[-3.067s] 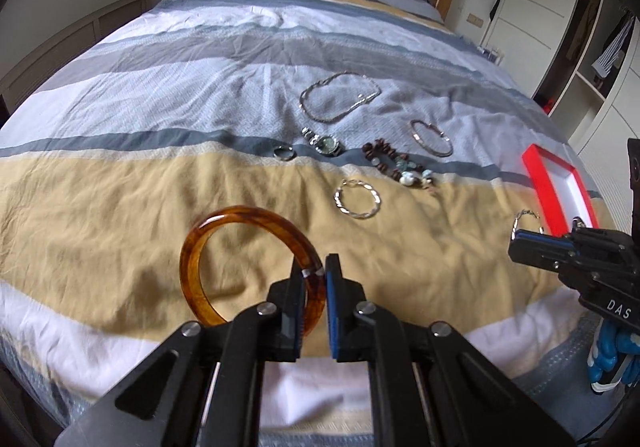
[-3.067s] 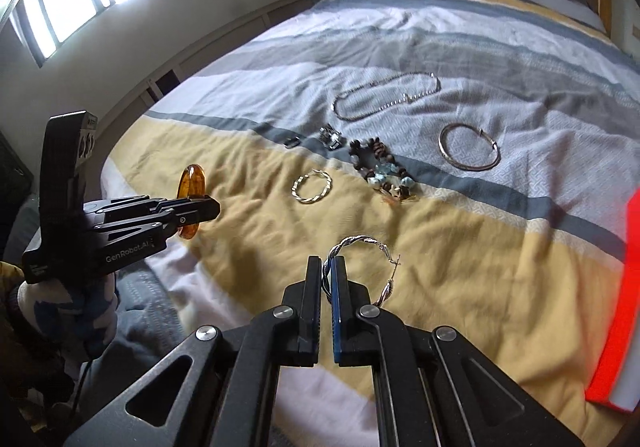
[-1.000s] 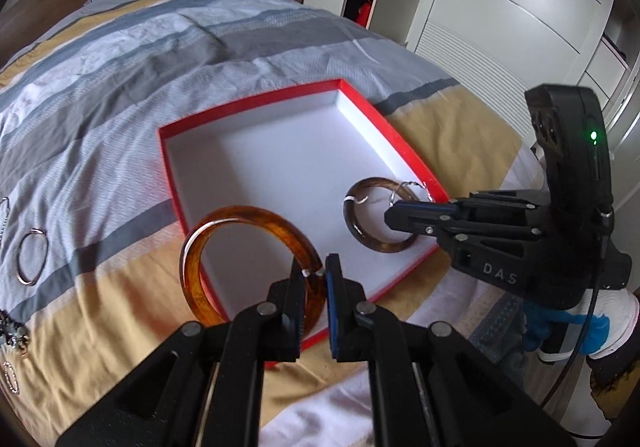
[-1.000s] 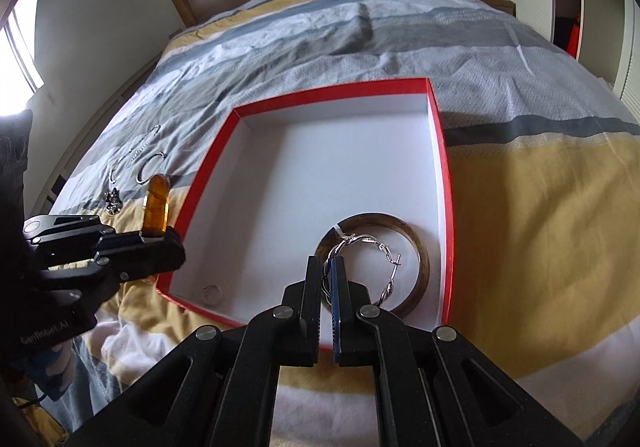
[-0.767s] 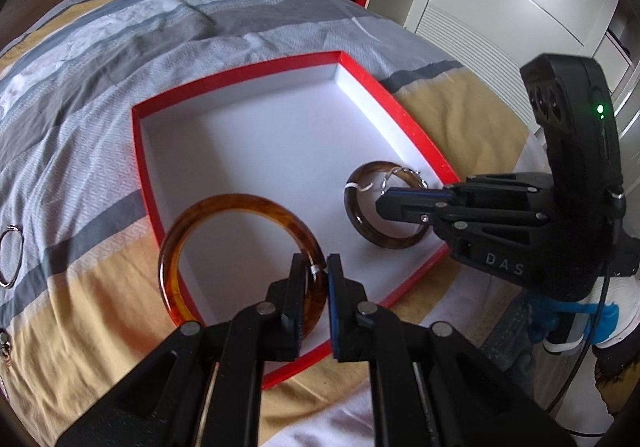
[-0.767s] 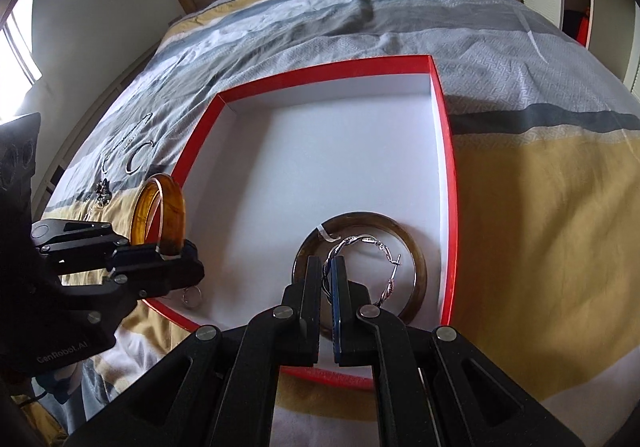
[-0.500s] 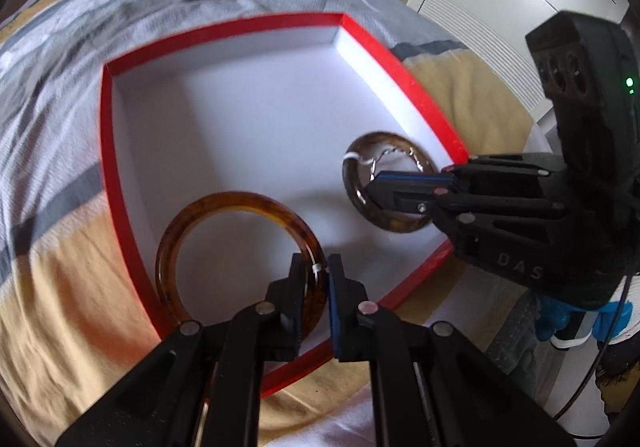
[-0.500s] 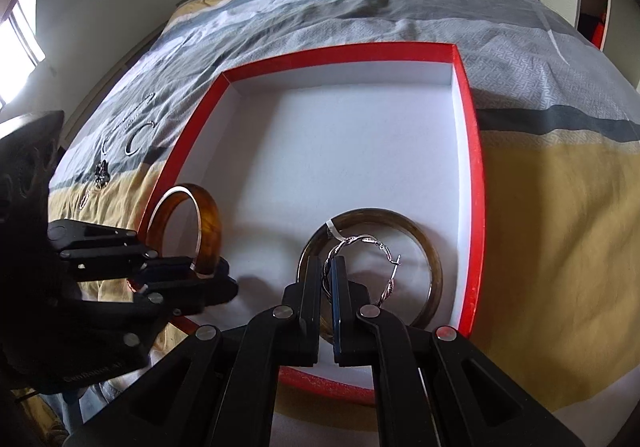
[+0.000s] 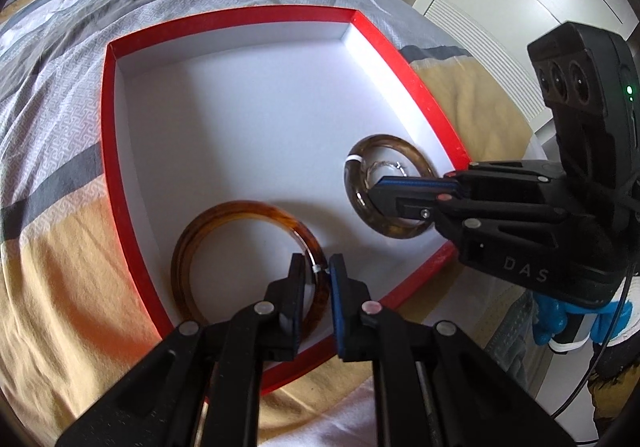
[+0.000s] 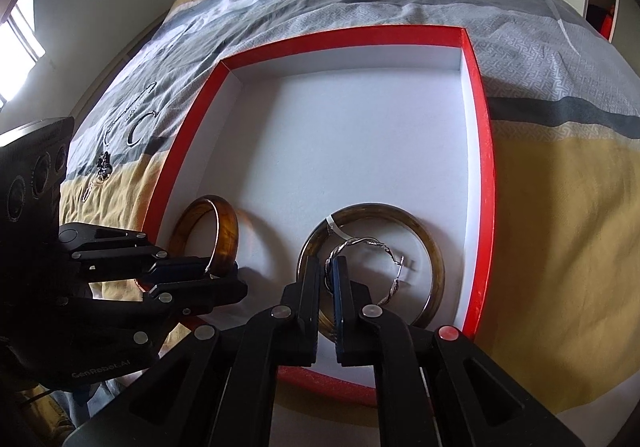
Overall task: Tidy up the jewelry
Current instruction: 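Open both tools to release the bangle and hoop into the box, then withdraw both tools from the box back toward the remaining jewelry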
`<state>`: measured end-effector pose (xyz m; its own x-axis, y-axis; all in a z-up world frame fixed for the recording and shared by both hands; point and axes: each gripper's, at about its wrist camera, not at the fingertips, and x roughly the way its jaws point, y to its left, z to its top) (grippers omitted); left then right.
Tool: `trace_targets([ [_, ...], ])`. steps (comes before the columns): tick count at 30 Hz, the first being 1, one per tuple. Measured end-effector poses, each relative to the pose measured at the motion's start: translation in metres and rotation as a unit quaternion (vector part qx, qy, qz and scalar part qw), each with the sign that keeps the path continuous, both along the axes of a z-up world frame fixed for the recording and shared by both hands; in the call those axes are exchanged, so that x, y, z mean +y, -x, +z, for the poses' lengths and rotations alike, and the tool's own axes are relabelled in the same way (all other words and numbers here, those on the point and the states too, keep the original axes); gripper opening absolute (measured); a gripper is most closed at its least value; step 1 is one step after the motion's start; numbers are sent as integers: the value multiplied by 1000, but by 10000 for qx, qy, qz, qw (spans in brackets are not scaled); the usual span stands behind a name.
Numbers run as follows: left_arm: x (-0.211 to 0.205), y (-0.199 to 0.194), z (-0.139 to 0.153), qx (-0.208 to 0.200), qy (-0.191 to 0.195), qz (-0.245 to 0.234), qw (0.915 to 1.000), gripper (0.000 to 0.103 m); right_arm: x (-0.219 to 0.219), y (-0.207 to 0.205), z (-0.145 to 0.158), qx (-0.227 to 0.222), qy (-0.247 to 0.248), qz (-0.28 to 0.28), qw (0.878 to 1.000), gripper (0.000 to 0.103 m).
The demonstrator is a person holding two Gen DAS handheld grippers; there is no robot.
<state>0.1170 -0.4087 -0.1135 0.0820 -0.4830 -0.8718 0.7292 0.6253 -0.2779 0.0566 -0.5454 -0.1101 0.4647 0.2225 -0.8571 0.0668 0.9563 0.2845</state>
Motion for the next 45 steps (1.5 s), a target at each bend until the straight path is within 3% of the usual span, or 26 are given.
trace_targets([
  [4, -2, 3, 2, -69, -132, -34, 9999, 14, -4, 5, 5, -43, -9, -66, 10000, 9],
  [6, 1, 4, 5, -110, -127, 0, 9999, 16, -7, 10, 10, -101, -12, -129, 9999, 17],
  [9, 10, 5, 16, -157, -12, 126, 9998, 39, -14, 21, 22, -254, -30, -290, 9993, 19],
  [16, 42, 17, 63, -508, 190, 297, 9981, 40, -25, 55, 62, -603, 111, -652, 9960, 19],
  [25, 131, 34, 132, -1051, 413, 971, 9888, 40, -9, 105, 129, -1139, 343, -859, 9892, 24],
  [32, 217, 59, 173, -1426, 441, 1576, 9761, 46, 34, 135, 166, -1526, 321, -776, 9847, 30],
  [45, 382, 123, 223, -2128, 627, 2716, 9365, 47, 133, 192, 232, -2262, 519, -380, 9720, 36],
])
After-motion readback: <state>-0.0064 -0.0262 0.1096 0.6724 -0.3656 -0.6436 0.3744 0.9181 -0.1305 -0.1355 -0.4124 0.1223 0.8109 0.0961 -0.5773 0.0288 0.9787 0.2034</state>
